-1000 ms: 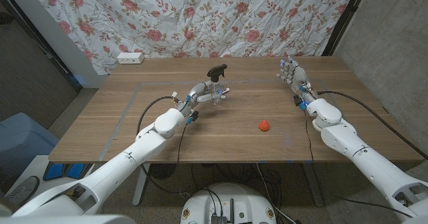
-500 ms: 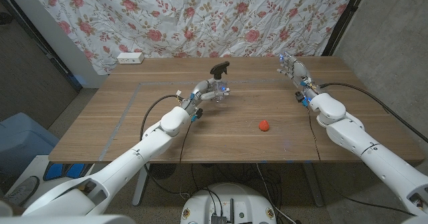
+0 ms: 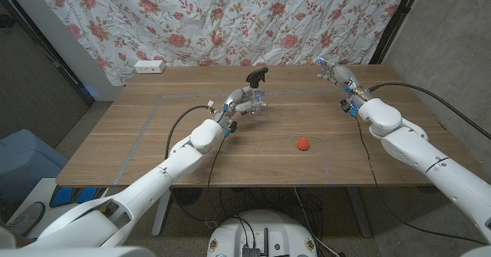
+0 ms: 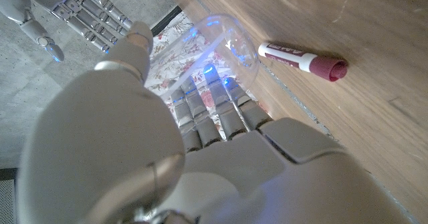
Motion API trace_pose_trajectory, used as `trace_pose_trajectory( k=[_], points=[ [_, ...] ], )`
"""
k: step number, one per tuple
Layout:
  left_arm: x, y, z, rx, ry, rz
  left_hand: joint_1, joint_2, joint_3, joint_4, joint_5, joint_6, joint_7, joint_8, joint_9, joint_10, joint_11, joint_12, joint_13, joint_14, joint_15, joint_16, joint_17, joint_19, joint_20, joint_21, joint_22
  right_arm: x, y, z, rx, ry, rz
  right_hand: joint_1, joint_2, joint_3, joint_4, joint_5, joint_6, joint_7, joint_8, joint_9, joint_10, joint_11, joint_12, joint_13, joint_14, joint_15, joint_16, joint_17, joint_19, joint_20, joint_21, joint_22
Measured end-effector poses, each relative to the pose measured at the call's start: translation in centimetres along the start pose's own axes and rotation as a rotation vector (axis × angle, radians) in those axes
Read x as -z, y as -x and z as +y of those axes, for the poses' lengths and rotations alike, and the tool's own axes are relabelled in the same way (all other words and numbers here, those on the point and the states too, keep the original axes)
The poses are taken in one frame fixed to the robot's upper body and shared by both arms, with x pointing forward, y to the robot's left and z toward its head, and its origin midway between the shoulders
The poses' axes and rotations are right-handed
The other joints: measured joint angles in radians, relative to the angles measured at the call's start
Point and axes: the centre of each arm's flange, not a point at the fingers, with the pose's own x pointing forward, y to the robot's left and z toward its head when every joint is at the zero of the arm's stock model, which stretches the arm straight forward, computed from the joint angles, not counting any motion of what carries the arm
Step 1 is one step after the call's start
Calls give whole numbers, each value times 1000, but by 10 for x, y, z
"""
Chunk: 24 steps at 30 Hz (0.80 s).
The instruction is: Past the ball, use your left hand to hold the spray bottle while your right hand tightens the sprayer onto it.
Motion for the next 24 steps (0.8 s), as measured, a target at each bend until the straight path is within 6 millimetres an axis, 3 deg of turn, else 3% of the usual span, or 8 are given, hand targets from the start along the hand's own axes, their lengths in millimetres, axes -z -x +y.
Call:
trace_pose_trajectory(
  k=[10, 24],
  points=[
    [-4, -10, -7, -3, -16, -3, 10, 10, -13, 3, 0, -4, -4, 5, 0, 0, 0, -1, 0, -7, 2, 0, 0, 0, 0, 0, 0, -22, 0, -2, -47, 98, 0, 60, -18, 11, -18, -9, -13, 5, 0, 1, -18, 12, -4, 2, -18, 18, -5, -5, -18, 18, 0, 0],
    [-7, -18, -14, -1, -31, -8, 26, 26, -26, 7, 0, -26, -7, 11, -3, -24, 5, -25, 9, -50, 4, -9, -7, 101, 3, 30, 5, -56, 2, -1, -112, 226, -14, 127, -46, 20, -26, -9, -27, 9, 0, 5, -35, 17, -4, 2, -25, 36, -5, -9, -25, 33, 0, 0]
  ],
)
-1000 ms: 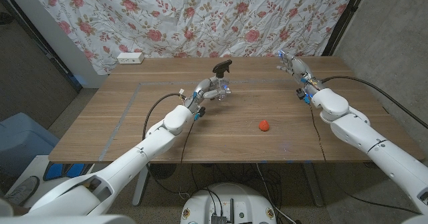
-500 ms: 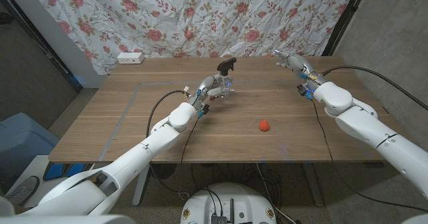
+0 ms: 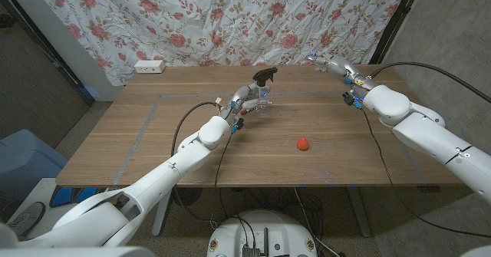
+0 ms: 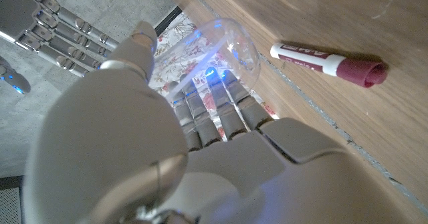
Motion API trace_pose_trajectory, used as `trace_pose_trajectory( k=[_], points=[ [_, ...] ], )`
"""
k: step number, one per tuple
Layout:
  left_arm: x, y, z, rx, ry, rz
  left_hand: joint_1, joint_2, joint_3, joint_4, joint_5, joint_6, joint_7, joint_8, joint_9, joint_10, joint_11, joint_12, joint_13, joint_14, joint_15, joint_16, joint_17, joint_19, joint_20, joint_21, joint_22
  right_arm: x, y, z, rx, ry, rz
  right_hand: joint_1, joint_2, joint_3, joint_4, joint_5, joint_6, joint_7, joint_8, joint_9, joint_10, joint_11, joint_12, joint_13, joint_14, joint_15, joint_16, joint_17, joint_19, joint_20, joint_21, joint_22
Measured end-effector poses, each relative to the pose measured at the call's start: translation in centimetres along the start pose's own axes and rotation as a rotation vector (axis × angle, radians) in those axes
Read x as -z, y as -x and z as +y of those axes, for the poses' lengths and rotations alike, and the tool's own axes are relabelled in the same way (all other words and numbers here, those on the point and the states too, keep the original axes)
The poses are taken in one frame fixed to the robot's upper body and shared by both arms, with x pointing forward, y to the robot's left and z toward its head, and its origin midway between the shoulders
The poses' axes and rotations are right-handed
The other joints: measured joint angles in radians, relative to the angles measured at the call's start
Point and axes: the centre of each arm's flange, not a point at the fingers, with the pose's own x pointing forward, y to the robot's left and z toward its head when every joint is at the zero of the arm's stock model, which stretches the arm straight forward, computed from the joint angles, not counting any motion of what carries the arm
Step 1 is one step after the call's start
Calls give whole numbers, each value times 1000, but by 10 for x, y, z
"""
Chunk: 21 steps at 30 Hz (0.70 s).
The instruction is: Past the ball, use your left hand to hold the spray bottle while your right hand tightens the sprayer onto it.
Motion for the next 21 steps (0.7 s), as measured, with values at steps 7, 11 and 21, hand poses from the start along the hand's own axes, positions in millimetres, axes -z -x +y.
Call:
trace_pose_trajectory(
  k=[7, 11, 21],
  points=[
    [-1, -1, -2, -3, -5, 0, -1, 1, -4, 4, 0, -3, 0, 0, -5, -3, 3, -4, 0, -3, 3, -8, 0, 29, -5, 8, 5, -17, 1, 0, -36, 67, 1, 33, -20, 9, 0, 0, -4, 4, 6, 0, -8, 8, 0, 0, -6, 30, 0, 0, -9, 16, 0, 0],
    [-1, -1, -4, -4, -7, -1, -1, 1, -4, 4, 8, -3, 0, 0, -8, -3, 4, -4, 0, -3, 3, -8, 0, 29, -5, 12, 5, -26, 2, 0, -55, 119, 15, 51, -20, 14, 0, 0, 8, 19, 10, 0, -19, 19, 0, 0, -5, 52, 0, 0, -14, 21, 0, 0],
    [-1, 1, -11, -7, -7, 2, -1, 1, -6, 3, 8, -5, 1, 0, -11, -3, 4, -7, 5, -3, 3, -8, -5, 29, -5, 12, 5, -53, 2, 7, -103, 270, 31, 96, -43, 22, 3, 12, 38, 49, 25, 5, -41, 34, -4, 0, -11, 72, 0, 0, -27, 34, 0, 0]
  ],
)
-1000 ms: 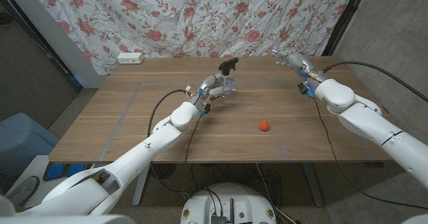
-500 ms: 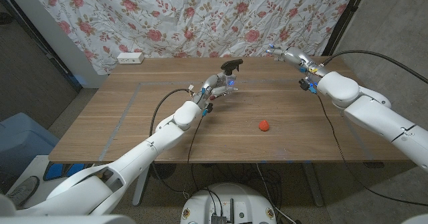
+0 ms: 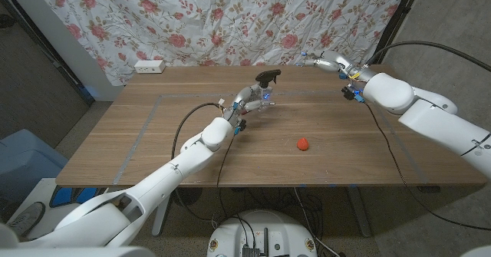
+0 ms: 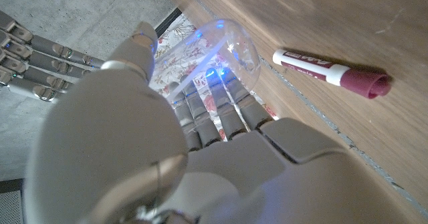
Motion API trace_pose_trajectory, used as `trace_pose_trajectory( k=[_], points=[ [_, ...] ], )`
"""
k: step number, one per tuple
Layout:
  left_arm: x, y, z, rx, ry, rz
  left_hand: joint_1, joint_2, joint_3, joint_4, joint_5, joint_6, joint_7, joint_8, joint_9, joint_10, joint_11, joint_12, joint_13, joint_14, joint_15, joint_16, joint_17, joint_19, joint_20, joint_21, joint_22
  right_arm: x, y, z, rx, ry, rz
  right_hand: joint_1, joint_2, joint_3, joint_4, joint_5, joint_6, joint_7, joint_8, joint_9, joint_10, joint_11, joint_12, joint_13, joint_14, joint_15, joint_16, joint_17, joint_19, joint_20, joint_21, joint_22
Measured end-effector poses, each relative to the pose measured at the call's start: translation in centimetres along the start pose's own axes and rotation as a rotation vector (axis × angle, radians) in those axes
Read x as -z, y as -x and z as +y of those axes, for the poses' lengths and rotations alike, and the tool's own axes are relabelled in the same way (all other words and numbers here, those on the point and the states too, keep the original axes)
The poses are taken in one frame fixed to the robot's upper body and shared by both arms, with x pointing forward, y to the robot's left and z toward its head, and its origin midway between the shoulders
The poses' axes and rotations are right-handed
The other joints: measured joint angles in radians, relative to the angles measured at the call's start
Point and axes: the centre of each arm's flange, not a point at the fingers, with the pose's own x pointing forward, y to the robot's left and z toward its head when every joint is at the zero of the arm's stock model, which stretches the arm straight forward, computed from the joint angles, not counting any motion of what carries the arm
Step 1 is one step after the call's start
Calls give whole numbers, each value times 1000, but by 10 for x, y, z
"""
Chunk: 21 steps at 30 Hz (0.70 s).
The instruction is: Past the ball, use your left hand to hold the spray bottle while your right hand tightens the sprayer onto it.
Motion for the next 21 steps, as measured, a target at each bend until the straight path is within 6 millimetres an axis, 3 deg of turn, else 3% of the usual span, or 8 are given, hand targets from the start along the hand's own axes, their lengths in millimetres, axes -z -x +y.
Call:
trace_pose_trajectory(
  k=[2, 6, 8, 9, 21],
  points=[
    [0, 0, -1, 0, -1, 0, 0, 0, -2, 2, 0, 0, 0, 0, -3, 0, 0, 0, 0, 0, 0, 0, 0, 0, 0, 0, 0, -5, 0, 0, -8, 21, -1, 0, 0, 6, 0, 5, 2, 2, 0, 3, -10, 3, 0, 0, -4, 4, 0, 0, 0, 0, -4, 0],
    [0, 1, -3, 1, -2, 1, -1, 1, -5, 3, 0, -2, -2, 4, -3, 0, 0, 0, 0, 0, 0, 0, 0, 0, 0, 0, 0, -14, -1, 1, -21, 69, -2, 66, 2, 31, -3, 39, 15, 11, 6, 7, -21, 14, 0, 0, -19, 18, -4, 0, -12, 12, -4, 0],
    [0, 1, -3, 1, -2, 1, -1, 1, -5, 3, 0, -2, -2, 4, -3, 0, 0, 0, 0, 0, 0, 0, 0, 0, 0, 0, 0, -17, -1, 2, -24, 83, -5, 72, 3, 45, -3, 58, 26, 6, 12, 9, -25, 10, 0, 0, -25, 17, -4, 0, -16, 16, -4, 0],
    [0, 1, -3, 1, -3, 1, -1, 1, -6, 3, 0, -2, -1, 4, -2, 0, 0, 0, 0, 0, 0, 0, -3, 0, 0, 0, 0, -18, -1, 2, -27, 92, -7, 95, 2, 44, -3, 66, 29, 3, 12, 9, -26, 9, 0, 0, -25, 17, -4, 0, -20, 20, -4, 0],
    [-2, 1, -4, 3, -5, 0, -1, 1, -6, 3, 0, -4, 0, 4, -7, 0, 0, 0, 0, 0, 0, 0, -5, 0, 0, 0, 0, -38, -4, 5, -50, 192, -13, 127, -12, 52, 0, 88, 37, -3, 14, 14, -49, 10, 0, 5, -40, 21, -4, 0, -31, 30, -4, 0]
  ],
)
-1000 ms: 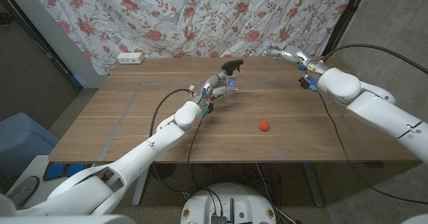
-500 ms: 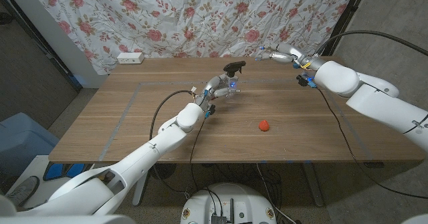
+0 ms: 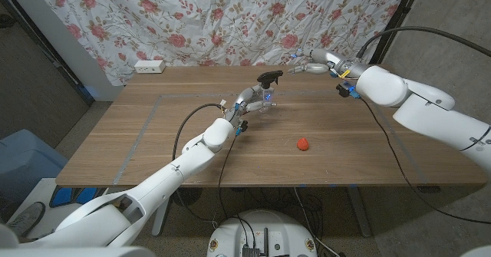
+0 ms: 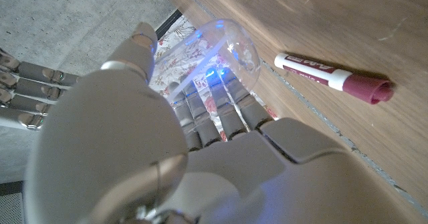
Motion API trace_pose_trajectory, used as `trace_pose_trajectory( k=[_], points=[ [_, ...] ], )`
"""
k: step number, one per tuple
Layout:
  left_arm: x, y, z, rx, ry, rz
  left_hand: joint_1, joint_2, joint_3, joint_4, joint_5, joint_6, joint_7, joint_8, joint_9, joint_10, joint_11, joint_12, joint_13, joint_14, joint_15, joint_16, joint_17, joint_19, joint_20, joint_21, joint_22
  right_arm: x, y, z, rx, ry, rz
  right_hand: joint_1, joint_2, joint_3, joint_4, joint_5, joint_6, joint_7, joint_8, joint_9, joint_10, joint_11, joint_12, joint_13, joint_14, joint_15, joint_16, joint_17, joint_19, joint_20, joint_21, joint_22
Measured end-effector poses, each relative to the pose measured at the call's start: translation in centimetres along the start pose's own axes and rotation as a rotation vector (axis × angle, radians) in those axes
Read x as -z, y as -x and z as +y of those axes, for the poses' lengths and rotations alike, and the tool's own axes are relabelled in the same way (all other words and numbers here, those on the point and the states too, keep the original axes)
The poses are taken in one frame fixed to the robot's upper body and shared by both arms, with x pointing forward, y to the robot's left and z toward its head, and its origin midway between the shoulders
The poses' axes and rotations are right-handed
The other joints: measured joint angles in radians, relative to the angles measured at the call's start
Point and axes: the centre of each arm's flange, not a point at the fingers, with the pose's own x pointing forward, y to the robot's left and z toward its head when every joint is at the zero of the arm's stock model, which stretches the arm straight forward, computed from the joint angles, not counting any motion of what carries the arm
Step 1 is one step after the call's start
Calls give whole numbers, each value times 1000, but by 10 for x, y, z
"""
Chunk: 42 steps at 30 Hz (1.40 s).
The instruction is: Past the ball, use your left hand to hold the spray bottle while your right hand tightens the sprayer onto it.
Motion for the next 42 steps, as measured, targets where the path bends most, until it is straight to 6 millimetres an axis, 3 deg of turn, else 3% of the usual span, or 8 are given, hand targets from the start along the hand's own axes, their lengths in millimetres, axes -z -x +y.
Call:
trace_pose_trajectory(
  k=[3, 10, 16, 29, 35, 42],
  points=[
    [0, 0, -1, 1, 0, 0, 0, 0, 0, 0, 0, 0, 0, 0, 0, 0, 0, 0, 0, 0, 0, 0, -5, 0, 0, 0, 0, -3, -2, 0, -7, 23, 5, -5, -26, 0, 0, 0, 15, 0, 6, 5, 0, 0, 0, 0, -3, 3, 0, 0, -4, -4, 0, 0],
    [1, -1, -2, 3, -3, 2, 0, 0, -1, -1, 0, -3, 0, 7, -5, 4, 4, 0, 5, 7, 0, 0, -5, 0, 0, 0, 5, -15, -7, 1, -33, 95, 16, -30, -51, -18, 18, -6, 32, 7, 16, 9, -12, 2, 0, 0, -3, 3, 0, 3, -9, 2, 0, 0],
    [2, -1, -4, 6, 0, 3, 0, 0, -1, -1, 0, 5, 0, 7, -5, 8, -1, 0, 5, 8, 0, 0, -5, 0, 0, 0, 5, -26, -13, 1, -53, 150, 16, -42, -63, -22, 22, -15, 44, -4, 20, 14, -19, 2, 0, 0, -3, 3, 0, 3, -9, 2, 0, 0],
    [2, -2, -7, 10, 1, 2, 0, 0, -3, -3, 0, 4, 0, 7, -9, 9, -2, -4, 5, 8, 0, -8, -9, 0, 0, 0, 5, -38, -25, 5, -77, 247, 23, -50, -55, -32, 32, -27, 97, 11, 43, 23, -19, 2, 4, 0, 6, -6, 12, 7, -9, 2, 0, 0],
    [1, -3, -9, 12, 1, 2, 0, 0, -3, -3, 0, 4, 0, 15, -14, 9, -2, -4, 5, 8, 0, -8, -9, 0, 0, 0, 5, -42, -30, 8, -86, 294, 33, -50, -55, -32, 32, -34, 112, 3, 50, 28, -16, -2, 8, 0, 17, -9, 12, 7, -9, 2, 0, 0],
    [0, -5, -9, 18, -2, 4, 0, 0, -7, -7, 0, 4, 0, 15, -14, 9, -2, -8, 5, 8, 0, -8, -9, 0, 0, 0, 5, -46, -36, 11, -92, 330, 44, -50, -55, -30, 24, -46, 170, 2, 82, 37, -11, 2, 10, 0, 23, -15, 15, 7, -9, 1, 0, 0]
  ],
)
